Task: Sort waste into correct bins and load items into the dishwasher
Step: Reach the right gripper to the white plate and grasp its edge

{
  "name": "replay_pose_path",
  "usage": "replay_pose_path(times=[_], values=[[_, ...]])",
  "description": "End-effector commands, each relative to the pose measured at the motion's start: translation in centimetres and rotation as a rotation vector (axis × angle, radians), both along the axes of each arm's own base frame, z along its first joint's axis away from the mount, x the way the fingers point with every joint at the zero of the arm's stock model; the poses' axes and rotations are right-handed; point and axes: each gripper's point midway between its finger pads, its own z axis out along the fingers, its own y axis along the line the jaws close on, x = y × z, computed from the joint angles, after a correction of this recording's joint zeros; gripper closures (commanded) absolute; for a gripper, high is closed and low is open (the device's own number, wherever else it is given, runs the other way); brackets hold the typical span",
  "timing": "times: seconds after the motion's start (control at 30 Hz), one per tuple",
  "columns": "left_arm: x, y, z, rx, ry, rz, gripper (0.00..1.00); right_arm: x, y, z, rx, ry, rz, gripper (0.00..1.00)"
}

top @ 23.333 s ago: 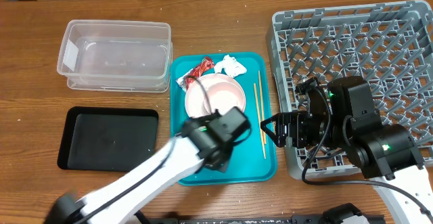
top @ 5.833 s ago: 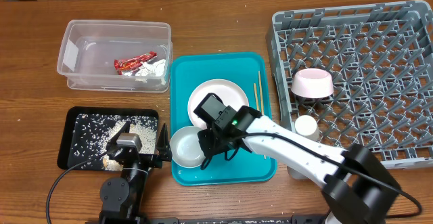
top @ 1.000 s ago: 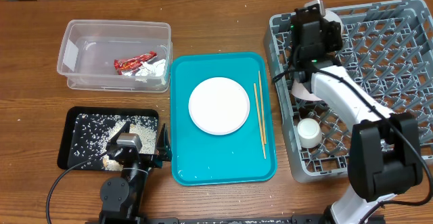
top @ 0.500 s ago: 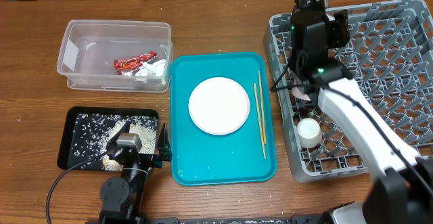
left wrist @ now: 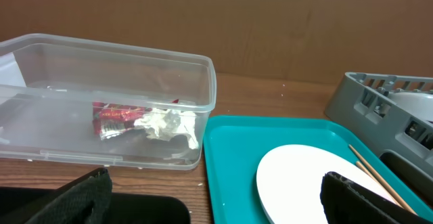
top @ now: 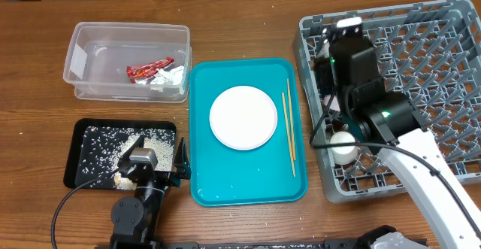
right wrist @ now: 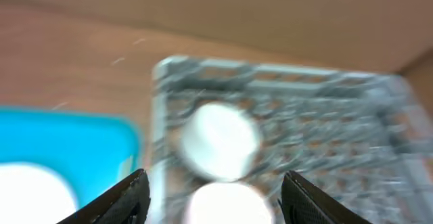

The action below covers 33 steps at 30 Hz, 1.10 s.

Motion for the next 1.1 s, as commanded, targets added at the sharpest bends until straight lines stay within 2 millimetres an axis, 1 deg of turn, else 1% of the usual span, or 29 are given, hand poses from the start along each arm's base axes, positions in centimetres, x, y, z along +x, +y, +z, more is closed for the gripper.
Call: replay_pose_path(times=[0.0,0.03,0.07,0.13,0.23,0.3,0.4,0.47,0.5,0.57,0.63,0.7,0.8,0.87,0.97,1.07], values=[[0.0,-0.1,0.0,-0.006,-0.004,-0.001,0.00,-3.6,6.2,-2.0,0.302,0.202,0.234,0.36],[0.0,-0.1,0.0,-0.006,-0.004,-0.001,0.00,-4.5,7.2,-2.7,0.355,0.264,0.265,0.37],[0.0,-0.1,0.0,-0.006,-0.004,-0.001,0.00,-5.0,7.7,-3.1,0.387,0.300,0.274,0.40],[0.0,-0.1,0.0,-0.006,-0.004,-0.001,0.00,-6.4,9.2,-4.3,0.479,0.412,0.299,0.41],[0.0,-0.1,0.0,-0.006,-0.004,-0.001,0.00,-7.9,10.7,-6.0,0.561,0.552,0.314,0.43],[0.0,-0.1,0.0,-0.006,-0.004,-0.001,0.00,-8.6,11.3,-7.8,0.572,0.642,0.280,0.50],[0.0,-0.1,0.0,-0.006,-0.004,-0.001,0.00,-8.7,12.2,-11.1,0.557,0.749,0.202,0.50],[0.0,-0.1,0.0,-0.006,-0.004,-0.001,0.00,-8.3,12.3,-14.2,0.519,0.808,0.093,0.50],[0.0,-0.1,0.0,-0.006,-0.004,-0.001,0.00,-8.3,12.5,-15.1,0.509,0.826,0.070,0.50],[0.0,-0.1,0.0,-0.006,-0.004,-0.001,0.00,-8.1,12.6,-17.9,0.482,0.874,-0.001,0.56],[0.0,-0.1,0.0,-0.006,-0.004,-0.001,0.00,-7.6,12.0,-19.8,0.463,0.886,-0.106,0.59],[0.0,-0.1,0.0,-0.006,-0.004,-0.001,0.00,-7.0,11.2,-21.4,0.449,0.879,-0.221,0.59],[0.0,-0.1,0.0,-0.006,-0.004,-0.001,0.00,-6.2,11.7,-22.3,0.475,0.865,-0.243,0.58],[0.0,-0.1,0.0,-0.006,-0.004,-0.001,0.00,-5.8,11.9,-22.5,0.493,0.857,-0.262,0.58],[0.0,-0.1,0.0,-0.006,-0.004,-0.001,0.00,-5.6,11.7,-23.1,0.503,0.851,-0.311,0.59],[0.0,-0.1,0.0,-0.006,-0.004,-0.001,0.00,-5.6,11.7,-24.2,0.515,0.870,-0.373,0.60]])
